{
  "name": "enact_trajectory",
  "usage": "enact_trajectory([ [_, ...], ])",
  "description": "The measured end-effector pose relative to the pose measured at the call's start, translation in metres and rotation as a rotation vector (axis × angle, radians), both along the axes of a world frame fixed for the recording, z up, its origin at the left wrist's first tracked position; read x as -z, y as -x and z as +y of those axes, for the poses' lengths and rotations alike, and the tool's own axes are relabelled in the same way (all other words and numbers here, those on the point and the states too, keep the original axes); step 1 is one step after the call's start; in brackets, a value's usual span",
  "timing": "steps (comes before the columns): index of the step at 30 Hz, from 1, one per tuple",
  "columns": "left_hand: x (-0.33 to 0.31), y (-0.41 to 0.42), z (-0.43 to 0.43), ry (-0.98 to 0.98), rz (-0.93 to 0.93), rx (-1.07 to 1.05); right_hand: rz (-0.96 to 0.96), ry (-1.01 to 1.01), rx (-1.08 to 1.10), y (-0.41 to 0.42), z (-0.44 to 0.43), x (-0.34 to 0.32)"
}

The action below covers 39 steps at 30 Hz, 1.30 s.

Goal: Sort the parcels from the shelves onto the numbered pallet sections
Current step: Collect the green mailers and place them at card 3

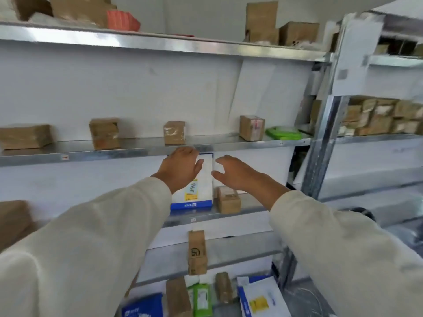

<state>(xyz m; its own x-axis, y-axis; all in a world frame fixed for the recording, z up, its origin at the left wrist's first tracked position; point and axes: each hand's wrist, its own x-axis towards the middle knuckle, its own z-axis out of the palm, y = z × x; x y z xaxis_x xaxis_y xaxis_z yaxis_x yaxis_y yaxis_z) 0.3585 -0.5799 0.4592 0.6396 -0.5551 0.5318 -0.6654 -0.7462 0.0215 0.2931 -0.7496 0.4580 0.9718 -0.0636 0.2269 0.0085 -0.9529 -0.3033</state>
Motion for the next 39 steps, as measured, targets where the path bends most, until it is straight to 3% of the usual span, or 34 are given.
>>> enact_trajectory([
  [8,0.003,0.006,-0.151,-0.03,0.038,0.179,0.043,0.028,0.182,0.035,-0.137,0.002],
  [16,-0.012,-0.037,-0.262,-0.072,-0.029,0.308,0.034,0.143,0.257,0.008,-0.233,-0.02],
  [27,-0.011,-0.136,-0.396,-0.043,0.028,0.324,0.02,0.117,0.336,-0.079,-0.36,-0.032],
  [39,-0.01,-0.194,-0.474,-0.069,-0.01,0.212,0.039,0.069,0.361,-0.165,-0.436,-0.013],
])
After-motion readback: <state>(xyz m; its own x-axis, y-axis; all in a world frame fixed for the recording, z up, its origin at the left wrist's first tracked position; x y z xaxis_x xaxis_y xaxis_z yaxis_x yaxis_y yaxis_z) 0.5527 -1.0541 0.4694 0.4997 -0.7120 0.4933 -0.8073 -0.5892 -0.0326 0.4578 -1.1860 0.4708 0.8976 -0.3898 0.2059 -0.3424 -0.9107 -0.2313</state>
